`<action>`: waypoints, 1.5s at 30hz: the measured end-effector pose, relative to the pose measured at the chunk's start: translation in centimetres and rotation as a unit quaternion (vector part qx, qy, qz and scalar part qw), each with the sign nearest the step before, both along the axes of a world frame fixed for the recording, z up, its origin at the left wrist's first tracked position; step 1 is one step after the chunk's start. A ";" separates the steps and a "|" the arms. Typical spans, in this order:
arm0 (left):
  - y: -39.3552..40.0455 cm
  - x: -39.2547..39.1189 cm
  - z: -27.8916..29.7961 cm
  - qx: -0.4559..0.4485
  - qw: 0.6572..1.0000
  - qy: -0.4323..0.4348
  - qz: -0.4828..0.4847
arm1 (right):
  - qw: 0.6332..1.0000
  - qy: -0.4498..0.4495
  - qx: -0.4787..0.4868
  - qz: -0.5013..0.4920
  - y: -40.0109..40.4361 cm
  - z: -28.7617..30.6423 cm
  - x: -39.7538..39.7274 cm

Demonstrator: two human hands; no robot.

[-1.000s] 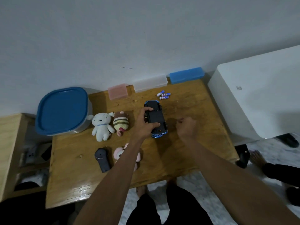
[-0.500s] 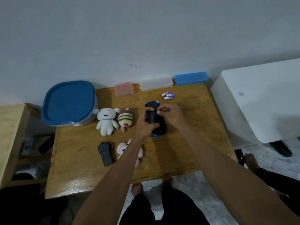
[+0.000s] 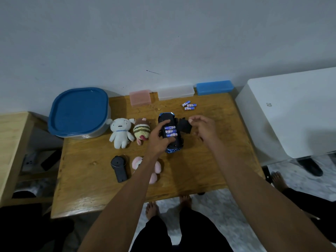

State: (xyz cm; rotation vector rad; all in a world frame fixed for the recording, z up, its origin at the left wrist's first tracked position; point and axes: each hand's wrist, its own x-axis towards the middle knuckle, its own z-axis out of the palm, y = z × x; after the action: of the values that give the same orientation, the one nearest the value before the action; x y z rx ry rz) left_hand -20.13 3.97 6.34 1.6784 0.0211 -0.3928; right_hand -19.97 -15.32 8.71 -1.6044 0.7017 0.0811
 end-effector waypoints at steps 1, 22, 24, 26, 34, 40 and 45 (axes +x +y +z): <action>0.1 0.0 -0.1 0.001 1.000 0.001 0.003 | 1.000 0.001 -0.006 -0.015 -0.4 -0.5 -0.2; -1.6 0.4 -0.9 0.028 0.999 -0.009 -0.027 | 0.958 0.113 -0.263 -0.008 -1.3 -5.9 -3.7; -1.8 0.5 -0.9 0.028 0.999 -0.011 -0.027 | 0.973 0.046 -0.224 -0.025 -0.9 -4.4 -2.8; -2.0 0.6 -0.8 0.026 0.999 -0.014 -0.026 | 0.980 -0.013 -0.197 0.001 -0.4 -2.8 -1.8; -3.1 0.8 0.6 -0.009 0.999 -0.028 -0.021 | 0.970 -0.038 -0.228 0.081 2.0 0.3 0.1; -2.5 0.6 1.3 0.036 0.994 -0.031 -0.096 | 0.960 -0.007 -0.275 0.044 2.6 1.6 0.5; -2.5 0.4 1.8 0.029 0.995 -0.027 -0.096 | 0.965 0.014 -0.262 0.022 3.4 1.9 0.6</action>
State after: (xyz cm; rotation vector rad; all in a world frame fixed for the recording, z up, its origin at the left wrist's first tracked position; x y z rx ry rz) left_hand -19.78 1.49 8.12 1.7541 -0.1705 -0.4945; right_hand -19.41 -11.90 10.64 -2.1298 0.7485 -0.0556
